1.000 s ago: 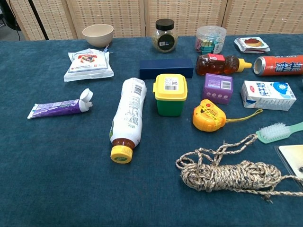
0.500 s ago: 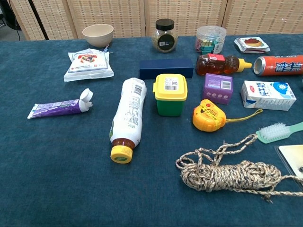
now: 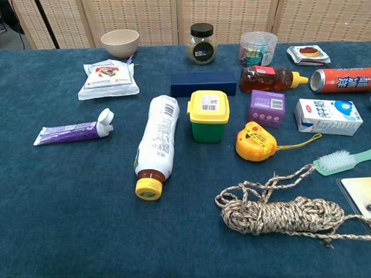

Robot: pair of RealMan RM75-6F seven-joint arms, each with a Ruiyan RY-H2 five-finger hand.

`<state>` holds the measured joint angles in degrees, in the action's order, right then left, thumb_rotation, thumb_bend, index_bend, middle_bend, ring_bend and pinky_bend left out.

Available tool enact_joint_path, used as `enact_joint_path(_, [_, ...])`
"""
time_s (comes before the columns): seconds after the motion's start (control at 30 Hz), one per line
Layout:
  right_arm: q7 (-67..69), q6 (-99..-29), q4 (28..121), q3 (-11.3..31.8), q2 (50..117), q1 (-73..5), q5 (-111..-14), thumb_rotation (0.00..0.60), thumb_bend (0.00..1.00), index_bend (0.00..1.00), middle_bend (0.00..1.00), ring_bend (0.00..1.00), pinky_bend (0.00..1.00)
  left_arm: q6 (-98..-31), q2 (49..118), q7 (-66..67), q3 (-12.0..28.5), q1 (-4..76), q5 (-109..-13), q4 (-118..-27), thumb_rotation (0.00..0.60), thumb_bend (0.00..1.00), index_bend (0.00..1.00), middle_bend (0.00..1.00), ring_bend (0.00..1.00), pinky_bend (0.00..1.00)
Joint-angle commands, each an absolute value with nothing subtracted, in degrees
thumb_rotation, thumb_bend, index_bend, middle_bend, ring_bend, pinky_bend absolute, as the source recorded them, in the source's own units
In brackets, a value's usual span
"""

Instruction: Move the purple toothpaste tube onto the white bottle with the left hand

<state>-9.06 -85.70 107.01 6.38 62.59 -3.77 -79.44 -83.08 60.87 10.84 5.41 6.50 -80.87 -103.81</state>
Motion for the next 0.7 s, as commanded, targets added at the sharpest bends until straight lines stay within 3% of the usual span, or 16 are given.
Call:
enact_joint_path(0.03, [-9.3, -85.3, 107.0, 6.7, 62.5, -4.0, -78.9, 0.6, 0.0, 0.03, 0.0, 0.0, 0.0, -79.9, 60.9, 11.5, 5.9, 8.4, -79.4, -103.9, 0.598, 0.32, 0.36, 0.27, 0.3, 0.22])
enact_joint_path(0.2, [-9.5, -84.9, 106.9, 7.1, 62.4, -4.3, -78.0, 0.6, 0.0, 0.03, 0.0, 0.0, 0.0, -74.2, 60.7, 11.8, 6.6, 12.1, -78.3, -104.0, 0.549, 0.28, 0.37, 0.29, 0.32, 0.25])
enact_joint_path(0.7, [-10.3, -84.5, 107.3, 7.0, 62.0, -4.4, -77.3, 0.6, 0.0, 0.03, 0.0, 0.0, 0.0, -63.5, 65.3, 17.1, 9.5, 22.0, -73.3, -101.2, 0.555, 0.28, 0.28, 0.24, 0.29, 0.28])
